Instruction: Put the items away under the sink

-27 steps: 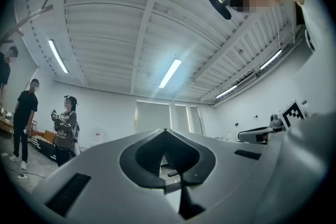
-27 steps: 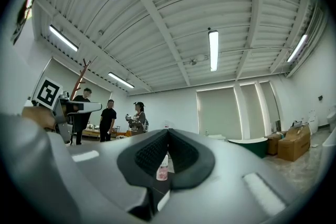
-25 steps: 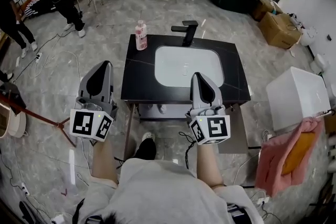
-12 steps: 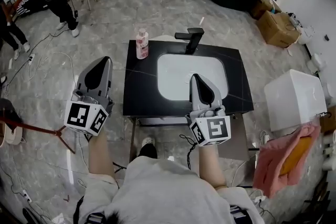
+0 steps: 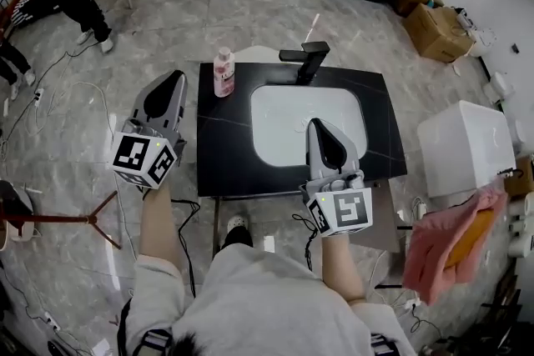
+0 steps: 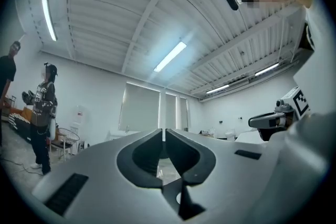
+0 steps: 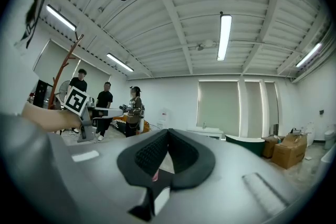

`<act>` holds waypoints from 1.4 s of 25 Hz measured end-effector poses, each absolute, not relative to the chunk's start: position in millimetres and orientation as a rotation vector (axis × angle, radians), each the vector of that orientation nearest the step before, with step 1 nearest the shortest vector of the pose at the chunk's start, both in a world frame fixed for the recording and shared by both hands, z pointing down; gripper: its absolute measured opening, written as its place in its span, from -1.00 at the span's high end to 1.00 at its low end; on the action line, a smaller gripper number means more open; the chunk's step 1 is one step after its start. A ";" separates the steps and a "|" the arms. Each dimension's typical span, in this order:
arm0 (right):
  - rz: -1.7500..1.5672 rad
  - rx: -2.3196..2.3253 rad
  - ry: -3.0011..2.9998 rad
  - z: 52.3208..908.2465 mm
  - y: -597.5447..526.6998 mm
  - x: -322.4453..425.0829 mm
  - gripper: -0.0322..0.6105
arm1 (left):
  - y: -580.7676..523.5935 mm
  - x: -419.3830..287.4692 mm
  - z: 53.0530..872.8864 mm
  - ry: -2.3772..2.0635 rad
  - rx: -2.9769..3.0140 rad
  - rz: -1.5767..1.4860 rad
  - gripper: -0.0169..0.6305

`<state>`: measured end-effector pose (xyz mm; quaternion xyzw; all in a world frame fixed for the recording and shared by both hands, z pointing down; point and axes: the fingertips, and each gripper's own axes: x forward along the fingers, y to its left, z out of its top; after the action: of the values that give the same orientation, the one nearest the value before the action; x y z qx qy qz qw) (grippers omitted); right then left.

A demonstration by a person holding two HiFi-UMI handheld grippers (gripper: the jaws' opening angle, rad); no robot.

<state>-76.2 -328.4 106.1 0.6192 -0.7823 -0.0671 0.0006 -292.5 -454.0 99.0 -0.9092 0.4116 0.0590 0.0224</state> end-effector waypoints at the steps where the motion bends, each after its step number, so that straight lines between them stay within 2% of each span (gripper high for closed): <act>1: -0.203 1.947 -2.446 108.9 -331.6 -75.6 0.87 | -460.9 -287.2 107.9 1.259 -2.836 0.177 0.92; 7: -0.144 1.975 -2.410 123.3 -353.9 -70.1 0.87 | -496.8 -258.7 158.2 1.175 -2.921 0.094 0.89; 13: -0.089 1.981 -2.393 137.2 -374.1 -73.0 0.87 | -525.3 -242.1 207.8 1.093 -2.990 -0.025 0.60; 24: -0.017 1.952 -2.348 163.4 -406.6 -73.4 0.87 | -579.4 -222.5 279.5 1.067 -3.023 -0.178 0.24; 35: 0.025 1.934 -2.319 184.5 -422.1 -61.5 0.87 | -606.4 -205.6 324.4 1.052 -3.058 -0.265 0.18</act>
<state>-61.5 -422.1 184.5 0.6393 -0.7665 0.0083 0.0611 -205.6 -606.4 324.4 -0.9412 0.3237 -0.0815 -0.0514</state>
